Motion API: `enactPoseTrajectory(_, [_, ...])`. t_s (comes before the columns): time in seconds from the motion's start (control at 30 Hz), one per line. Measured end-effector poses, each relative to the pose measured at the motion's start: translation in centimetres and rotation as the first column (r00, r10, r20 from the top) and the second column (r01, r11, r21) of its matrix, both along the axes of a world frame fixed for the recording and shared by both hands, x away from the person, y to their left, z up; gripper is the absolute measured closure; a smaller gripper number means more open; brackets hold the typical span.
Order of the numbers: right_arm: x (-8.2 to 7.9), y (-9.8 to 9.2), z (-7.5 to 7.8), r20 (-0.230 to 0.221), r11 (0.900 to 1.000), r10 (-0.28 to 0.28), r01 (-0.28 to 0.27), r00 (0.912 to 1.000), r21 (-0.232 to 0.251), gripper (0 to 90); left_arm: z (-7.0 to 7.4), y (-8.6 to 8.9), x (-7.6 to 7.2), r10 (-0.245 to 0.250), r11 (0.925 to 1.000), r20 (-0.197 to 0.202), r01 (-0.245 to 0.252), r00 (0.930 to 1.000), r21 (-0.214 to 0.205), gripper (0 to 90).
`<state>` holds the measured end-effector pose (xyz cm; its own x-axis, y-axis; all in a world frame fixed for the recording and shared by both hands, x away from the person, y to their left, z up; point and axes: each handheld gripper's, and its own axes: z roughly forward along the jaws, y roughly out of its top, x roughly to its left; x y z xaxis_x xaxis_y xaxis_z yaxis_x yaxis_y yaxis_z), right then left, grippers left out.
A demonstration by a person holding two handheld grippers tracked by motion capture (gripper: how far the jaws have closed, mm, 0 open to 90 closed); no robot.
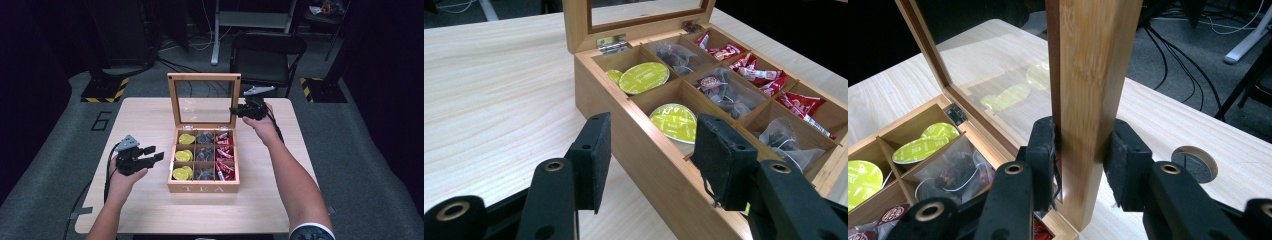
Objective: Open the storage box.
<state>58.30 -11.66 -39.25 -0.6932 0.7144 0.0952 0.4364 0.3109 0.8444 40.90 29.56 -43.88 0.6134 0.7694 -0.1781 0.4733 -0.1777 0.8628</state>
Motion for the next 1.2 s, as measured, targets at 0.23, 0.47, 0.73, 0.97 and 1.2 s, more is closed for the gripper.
enactPoseTrajectory(0.23, [0.3,0.1,0.0,-0.007,1.0000,-0.010,0.010,0.9999,-0.001,66.3,-0.2,0.0,-0.1,0.000,1.0000,-0.007,0.000,1.0000,0.005,49.1])
enactPoseTrajectory(0.47, [0.7,0.1,-0.2,-0.019,0.9996,-0.026,0.026,0.9995,0.011,66.1,-0.4,-0.1,-0.1,0.001,0.9999,-0.003,-0.001,1.0000,0.012,49.1])
enactPoseTrajectory(0.73, [1.0,0.2,-0.2,-0.027,0.9994,-0.032,0.032,0.9991,0.010,65.7,-0.4,-0.1,-0.1,-0.009,0.9995,0.002,0.009,1.0000,0.029,49.1])
enactPoseTrajectory(0.97, [1.4,0.2,-0.3,-0.032,0.9991,-0.039,0.040,0.9987,0.012,65.2,-0.5,-0.2,-0.2,-0.013,0.9992,0.003,0.013,0.9999,0.039,49.1])
enactPoseTrajectory(1.2, [1.5,0.2,-0.4,-0.036,0.9989,-0.043,0.044,0.9984,0.015,65.0,-0.7,-0.2,-0.2,-0.015,0.9991,-0.002,0.015,0.9999,0.040,49.0])
